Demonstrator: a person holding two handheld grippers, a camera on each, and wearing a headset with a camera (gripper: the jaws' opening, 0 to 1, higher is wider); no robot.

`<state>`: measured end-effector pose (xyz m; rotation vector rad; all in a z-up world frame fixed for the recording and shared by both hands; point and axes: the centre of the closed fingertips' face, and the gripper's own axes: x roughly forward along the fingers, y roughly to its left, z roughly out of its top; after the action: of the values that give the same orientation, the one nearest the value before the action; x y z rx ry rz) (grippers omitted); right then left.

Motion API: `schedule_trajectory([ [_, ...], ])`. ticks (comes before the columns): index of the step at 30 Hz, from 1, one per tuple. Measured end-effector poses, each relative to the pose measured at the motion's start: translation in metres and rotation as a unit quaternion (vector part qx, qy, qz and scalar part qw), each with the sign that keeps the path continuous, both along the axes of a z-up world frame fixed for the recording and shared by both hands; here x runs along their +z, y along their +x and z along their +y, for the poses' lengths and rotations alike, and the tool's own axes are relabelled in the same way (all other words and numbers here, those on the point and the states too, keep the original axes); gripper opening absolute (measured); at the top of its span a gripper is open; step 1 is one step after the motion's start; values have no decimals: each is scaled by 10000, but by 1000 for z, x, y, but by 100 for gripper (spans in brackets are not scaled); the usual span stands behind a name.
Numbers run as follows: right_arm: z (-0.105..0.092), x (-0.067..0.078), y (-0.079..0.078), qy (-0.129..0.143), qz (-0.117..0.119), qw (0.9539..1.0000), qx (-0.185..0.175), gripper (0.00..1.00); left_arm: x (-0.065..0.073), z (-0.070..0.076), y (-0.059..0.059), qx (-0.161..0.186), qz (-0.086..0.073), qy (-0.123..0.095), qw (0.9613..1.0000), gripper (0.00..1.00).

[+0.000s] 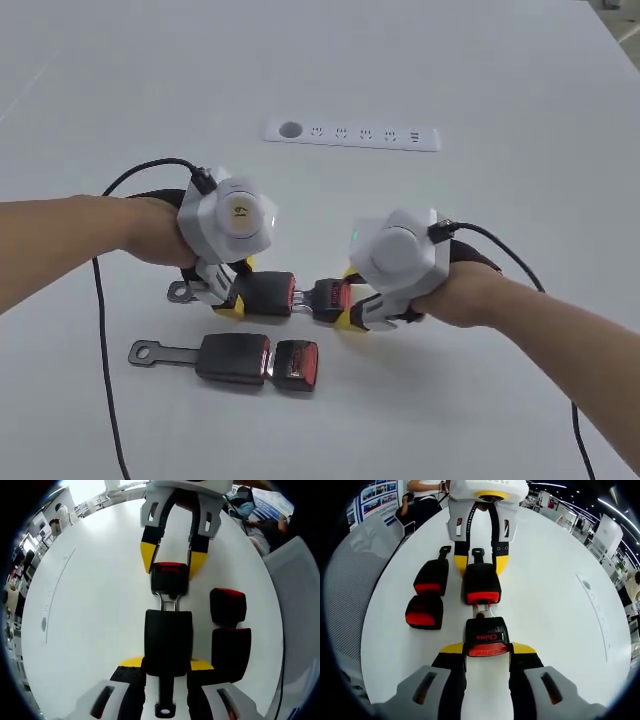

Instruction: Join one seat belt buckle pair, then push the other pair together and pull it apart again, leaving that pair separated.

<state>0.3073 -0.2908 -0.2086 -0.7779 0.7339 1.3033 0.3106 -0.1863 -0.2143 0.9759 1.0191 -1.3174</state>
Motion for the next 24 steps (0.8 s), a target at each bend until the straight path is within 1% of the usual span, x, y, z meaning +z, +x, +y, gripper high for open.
schedule_trajectory([
  [5, -6, -1, 3, -31, 21, 10000, -17, 30, 1, -1, -1, -4, -1, 1, 10000, 32],
  [16, -18, 0, -1, -74, 51, 9999, -55, 30, 2, -2, -2, 13, -3, 26, 10000, 32],
  [24, -33, 0, 1, -126, 81, 9998, -88, 31, 4, -3, -4, 18, -8, 42, 10000, 32],
])
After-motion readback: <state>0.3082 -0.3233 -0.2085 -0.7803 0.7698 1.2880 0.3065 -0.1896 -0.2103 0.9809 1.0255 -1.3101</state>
